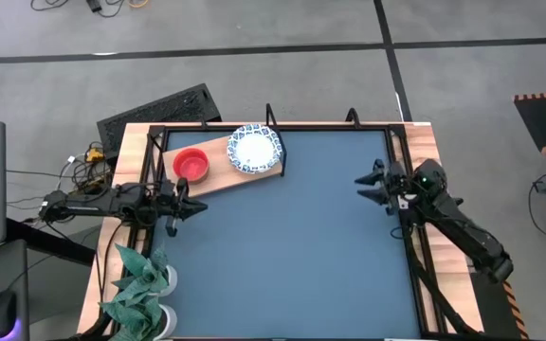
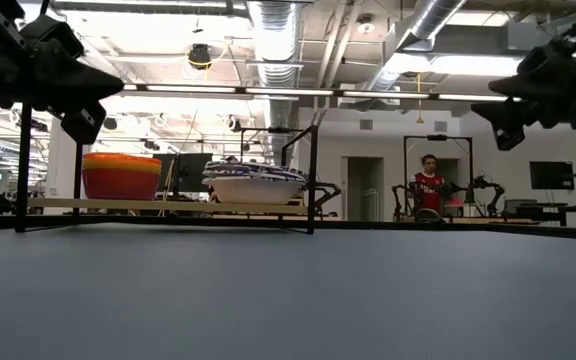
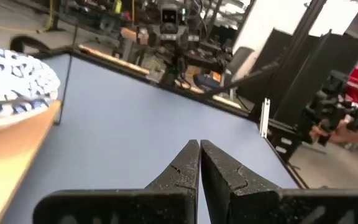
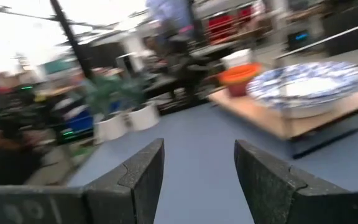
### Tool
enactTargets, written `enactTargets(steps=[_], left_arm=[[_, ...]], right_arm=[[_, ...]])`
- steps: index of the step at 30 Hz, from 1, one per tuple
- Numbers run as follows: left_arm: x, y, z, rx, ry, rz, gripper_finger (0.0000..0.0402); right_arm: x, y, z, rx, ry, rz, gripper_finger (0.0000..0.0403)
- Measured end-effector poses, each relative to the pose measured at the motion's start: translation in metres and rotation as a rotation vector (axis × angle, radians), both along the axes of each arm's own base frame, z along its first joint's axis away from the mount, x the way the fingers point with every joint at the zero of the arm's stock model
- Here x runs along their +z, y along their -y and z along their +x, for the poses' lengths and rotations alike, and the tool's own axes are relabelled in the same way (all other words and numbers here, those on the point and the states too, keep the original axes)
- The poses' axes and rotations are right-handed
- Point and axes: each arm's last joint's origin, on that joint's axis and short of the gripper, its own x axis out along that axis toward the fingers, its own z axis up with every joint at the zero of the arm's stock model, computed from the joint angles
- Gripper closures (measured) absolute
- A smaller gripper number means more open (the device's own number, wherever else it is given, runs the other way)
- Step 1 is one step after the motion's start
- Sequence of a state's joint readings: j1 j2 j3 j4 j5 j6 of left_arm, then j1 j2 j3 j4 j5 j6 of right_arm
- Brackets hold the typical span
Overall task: Place and stack bowls onto a shelf
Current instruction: Return to Home Position
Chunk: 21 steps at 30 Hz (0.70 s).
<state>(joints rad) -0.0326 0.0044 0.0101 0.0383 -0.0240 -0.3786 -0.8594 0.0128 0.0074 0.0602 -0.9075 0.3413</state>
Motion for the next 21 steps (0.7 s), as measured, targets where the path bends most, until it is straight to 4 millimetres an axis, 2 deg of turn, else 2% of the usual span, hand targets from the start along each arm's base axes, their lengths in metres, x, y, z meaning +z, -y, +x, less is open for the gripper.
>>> enactTargets(steps=[4, 9, 15, 21], left_arm=[[-0.001, 0.001, 0.0, -0.051, -0.006, -0.009, 0.0401], [0.0, 0.002, 0.0, -0.057, -0.005, -0.051, 0.0401], [0.0, 0.002, 0.0, -0.057, -0.001, -0.051, 0.0401], [0.0, 0.002, 0.0, -0.056, -0.001, -0.051, 0.0401]], right_arm=[[0.0, -0.007, 0.005, 0.054, 0.005, 0.004, 0.0183], [0.001, -0.011, 0.013, -0.106, 0.02, -0.049, 0.0183], [-0.007, -0.012, 0.02, -0.338, -0.078, -0.119, 0.0183], [-0.01, -0.015, 0.024, -0.326, -0.121, -0.112, 0.0183]])
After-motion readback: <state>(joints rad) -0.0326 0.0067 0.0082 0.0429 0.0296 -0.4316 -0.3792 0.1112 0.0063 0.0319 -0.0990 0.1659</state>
